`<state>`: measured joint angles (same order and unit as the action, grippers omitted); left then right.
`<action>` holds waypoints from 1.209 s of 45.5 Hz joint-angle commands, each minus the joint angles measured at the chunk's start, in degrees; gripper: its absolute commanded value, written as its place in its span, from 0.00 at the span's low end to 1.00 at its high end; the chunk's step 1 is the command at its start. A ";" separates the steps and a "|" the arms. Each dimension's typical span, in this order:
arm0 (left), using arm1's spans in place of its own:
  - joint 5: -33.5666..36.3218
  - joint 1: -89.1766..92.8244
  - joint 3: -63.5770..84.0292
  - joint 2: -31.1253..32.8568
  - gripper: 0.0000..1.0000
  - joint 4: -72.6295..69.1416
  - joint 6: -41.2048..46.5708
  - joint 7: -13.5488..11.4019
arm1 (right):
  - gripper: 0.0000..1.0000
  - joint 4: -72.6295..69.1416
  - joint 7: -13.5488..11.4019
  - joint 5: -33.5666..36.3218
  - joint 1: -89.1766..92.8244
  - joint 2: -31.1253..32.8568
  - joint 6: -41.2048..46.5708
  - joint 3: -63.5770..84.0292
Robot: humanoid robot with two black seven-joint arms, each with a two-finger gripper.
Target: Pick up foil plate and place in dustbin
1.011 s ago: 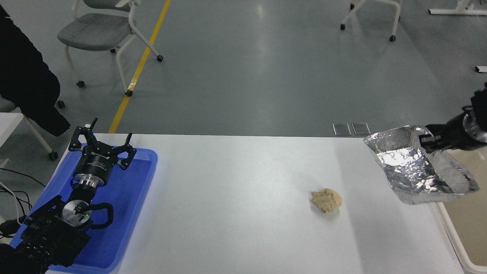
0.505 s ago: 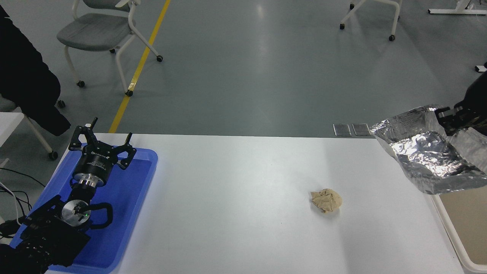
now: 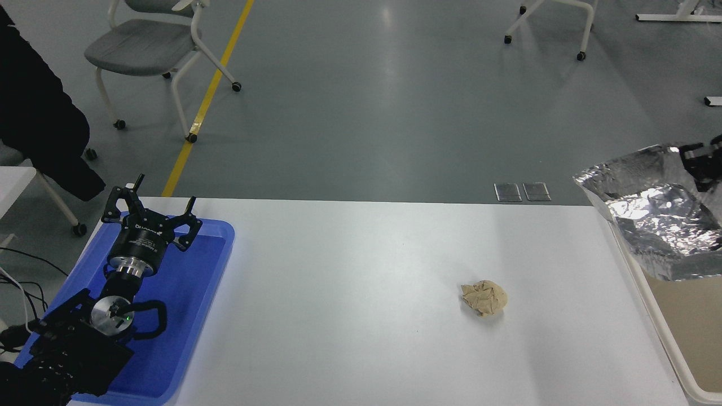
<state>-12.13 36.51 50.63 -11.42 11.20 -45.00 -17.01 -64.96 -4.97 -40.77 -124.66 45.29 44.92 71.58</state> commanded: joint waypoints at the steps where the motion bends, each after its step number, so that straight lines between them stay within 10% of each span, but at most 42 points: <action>1: 0.00 -0.04 0.00 0.00 1.00 -0.04 0.00 -0.04 | 0.00 14.58 3.20 -9.24 14.07 7.62 -0.18 -5.56; 18: 0.00 -0.04 0.00 0.00 1.00 -0.04 0.00 -0.04 | 0.00 44.12 5.14 -9.15 59.78 2.36 -10.46 -40.10; 50: 0.00 -0.04 0.00 0.00 1.00 -0.04 0.00 -0.04 | 0.00 52.39 4.88 -8.19 80.80 -10.39 -33.75 -51.36; 52: 0.00 -0.04 0.00 0.00 1.00 -0.04 0.00 -0.04 | 0.20 52.30 4.88 -8.10 80.80 -10.39 -34.02 -51.45; 54: 0.00 0.05 0.00 0.00 1.00 -0.04 0.00 -0.04 | 1.00 52.21 4.88 -8.10 80.71 -10.31 -33.93 -51.45; 55: 0.00 -0.04 0.00 0.00 1.00 -0.04 0.00 -0.04 | 1.00 52.21 4.88 -8.10 80.71 -10.22 -33.84 -51.45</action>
<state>-12.13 36.48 50.62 -11.42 11.18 -45.00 -17.11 -13.61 -0.05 -48.94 -45.86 36.18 13.96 21.42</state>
